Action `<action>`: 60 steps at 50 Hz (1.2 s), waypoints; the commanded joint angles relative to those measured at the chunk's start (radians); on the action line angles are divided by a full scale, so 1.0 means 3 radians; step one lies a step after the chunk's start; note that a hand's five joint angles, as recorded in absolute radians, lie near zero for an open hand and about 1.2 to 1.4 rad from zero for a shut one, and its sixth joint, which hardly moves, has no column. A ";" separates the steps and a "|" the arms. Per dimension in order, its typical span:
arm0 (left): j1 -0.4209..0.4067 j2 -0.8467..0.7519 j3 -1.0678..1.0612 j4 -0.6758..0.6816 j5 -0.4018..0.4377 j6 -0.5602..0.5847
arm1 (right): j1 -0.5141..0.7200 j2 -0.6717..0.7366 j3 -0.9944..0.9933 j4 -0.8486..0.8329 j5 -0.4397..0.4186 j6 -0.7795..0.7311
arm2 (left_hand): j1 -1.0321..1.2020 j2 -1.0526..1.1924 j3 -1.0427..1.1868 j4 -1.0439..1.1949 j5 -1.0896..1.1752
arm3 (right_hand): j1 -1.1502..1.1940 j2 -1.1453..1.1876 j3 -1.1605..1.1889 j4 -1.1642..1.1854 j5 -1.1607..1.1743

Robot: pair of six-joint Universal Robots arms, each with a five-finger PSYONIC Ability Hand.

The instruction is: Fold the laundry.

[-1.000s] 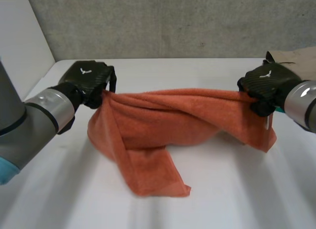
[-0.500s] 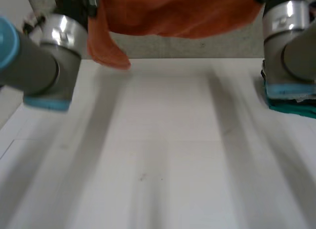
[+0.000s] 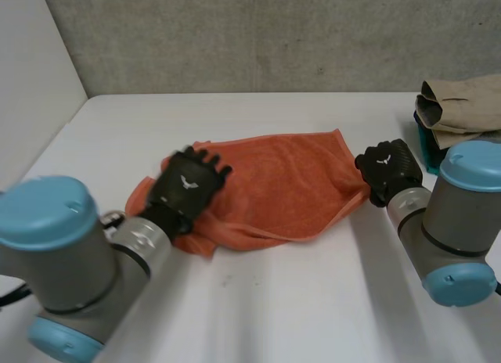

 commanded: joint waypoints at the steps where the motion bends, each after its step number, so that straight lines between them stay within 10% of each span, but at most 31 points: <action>1: 0.0529 0.0458 -0.0037 -0.0067 0.0030 -0.0155 | -0.0081 -0.0134 0.0148 0.0022 0.0005 0.0027 | -0.0051 -0.0062 -0.0084 -0.0051 -0.0091 | 0.1007 0.0728 0.0692 0.0662 0.0645; 13: 0.1464 0.0296 -0.0047 -0.0532 0.1306 -0.0835 | -0.0107 -0.0150 0.0168 0.0068 0.0005 0.0037 | 0.1121 0.1110 0.1088 0.1121 0.1081 | 0.1007 0.0728 0.0692 0.0662 0.0645; 20: 0.1547 -0.0144 0.0264 -0.0552 0.1635 -0.0835 | -0.0102 -0.0145 0.0199 0.0073 0.0005 0.0037 | 0.1299 0.1289 0.1266 0.1299 0.1260 | 0.1007 0.0728 0.0692 0.0662 0.0645; 42: 0.1041 -0.1305 0.1389 -0.0971 0.0874 -0.0646 | -0.0107 -0.0145 0.0240 0.0104 0.0000 0.0022 | 0.1514 0.1504 0.1481 0.1514 0.1475 | 0.1007 0.0728 0.0692 0.0662 0.0645; 47: 0.1015 -0.1397 0.1533 -0.1186 0.0812 -0.0488 | -0.0118 -0.0145 0.0214 0.0104 0.0005 0.0017 | 0.3376 0.3365 0.3343 0.3376 0.3336 | 0.1007 0.0728 0.0692 0.0662 0.0645; 60: 0.1005 -0.0514 0.1390 -0.1069 -0.0042 -0.0462 | -0.0250 -0.0599 -0.0184 0.0752 -0.0005 -0.0029 | 0.3950 0.3939 0.3917 0.3950 0.3911 | 0.1007 0.0728 0.0692 0.0662 0.0645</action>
